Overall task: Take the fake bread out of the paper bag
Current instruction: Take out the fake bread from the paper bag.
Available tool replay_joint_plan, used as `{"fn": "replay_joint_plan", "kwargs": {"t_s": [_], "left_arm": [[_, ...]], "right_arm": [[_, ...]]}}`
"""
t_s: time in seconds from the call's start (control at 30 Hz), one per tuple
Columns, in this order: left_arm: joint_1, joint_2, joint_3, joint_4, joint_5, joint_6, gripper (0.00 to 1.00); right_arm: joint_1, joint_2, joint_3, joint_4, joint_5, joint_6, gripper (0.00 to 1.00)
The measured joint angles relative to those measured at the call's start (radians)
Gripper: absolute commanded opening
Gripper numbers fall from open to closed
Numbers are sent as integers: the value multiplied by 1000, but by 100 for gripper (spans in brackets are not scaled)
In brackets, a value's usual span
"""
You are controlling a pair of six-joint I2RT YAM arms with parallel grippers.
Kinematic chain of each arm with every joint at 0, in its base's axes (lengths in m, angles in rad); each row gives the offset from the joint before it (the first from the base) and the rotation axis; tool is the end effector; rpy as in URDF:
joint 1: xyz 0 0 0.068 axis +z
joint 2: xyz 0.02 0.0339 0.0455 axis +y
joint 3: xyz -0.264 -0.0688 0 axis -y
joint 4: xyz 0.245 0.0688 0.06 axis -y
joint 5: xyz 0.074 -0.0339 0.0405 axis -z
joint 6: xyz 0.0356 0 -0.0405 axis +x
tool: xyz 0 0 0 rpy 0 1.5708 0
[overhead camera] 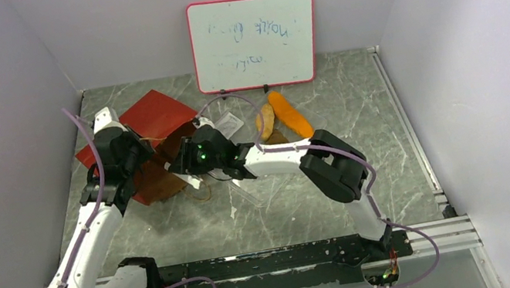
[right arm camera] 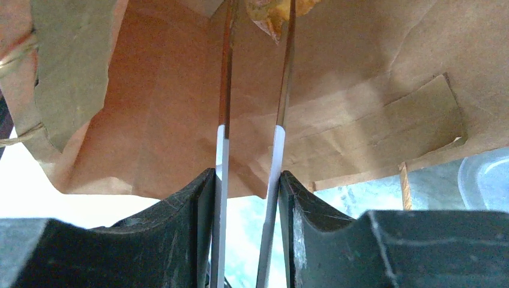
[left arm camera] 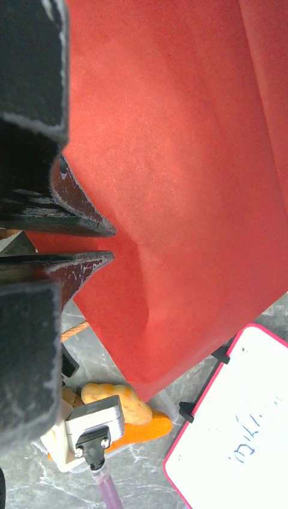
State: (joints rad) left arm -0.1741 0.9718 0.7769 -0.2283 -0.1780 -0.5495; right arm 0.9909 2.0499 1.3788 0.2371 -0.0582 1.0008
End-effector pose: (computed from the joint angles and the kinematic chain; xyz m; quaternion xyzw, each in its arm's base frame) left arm 0.2203 -0.0323 0.2982 -0.2035 0.8128 -0.1216 0.5321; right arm 0.2559 0.3945 0.1963 -0.0115 0.8425 0.4649 0.2720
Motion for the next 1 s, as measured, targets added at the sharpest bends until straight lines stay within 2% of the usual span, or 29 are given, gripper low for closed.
{"fn": "replay_joint_plan", "kwargs": {"t_s": [0.37,1.0], "left_arm": [[0,0,0,0,10,0,9],[0,0,0,0,23,0,9]], "right_arm": [[-18,41,-11,84,-55,73,39],[-26,68,-20,125,-91,140,39]]}}
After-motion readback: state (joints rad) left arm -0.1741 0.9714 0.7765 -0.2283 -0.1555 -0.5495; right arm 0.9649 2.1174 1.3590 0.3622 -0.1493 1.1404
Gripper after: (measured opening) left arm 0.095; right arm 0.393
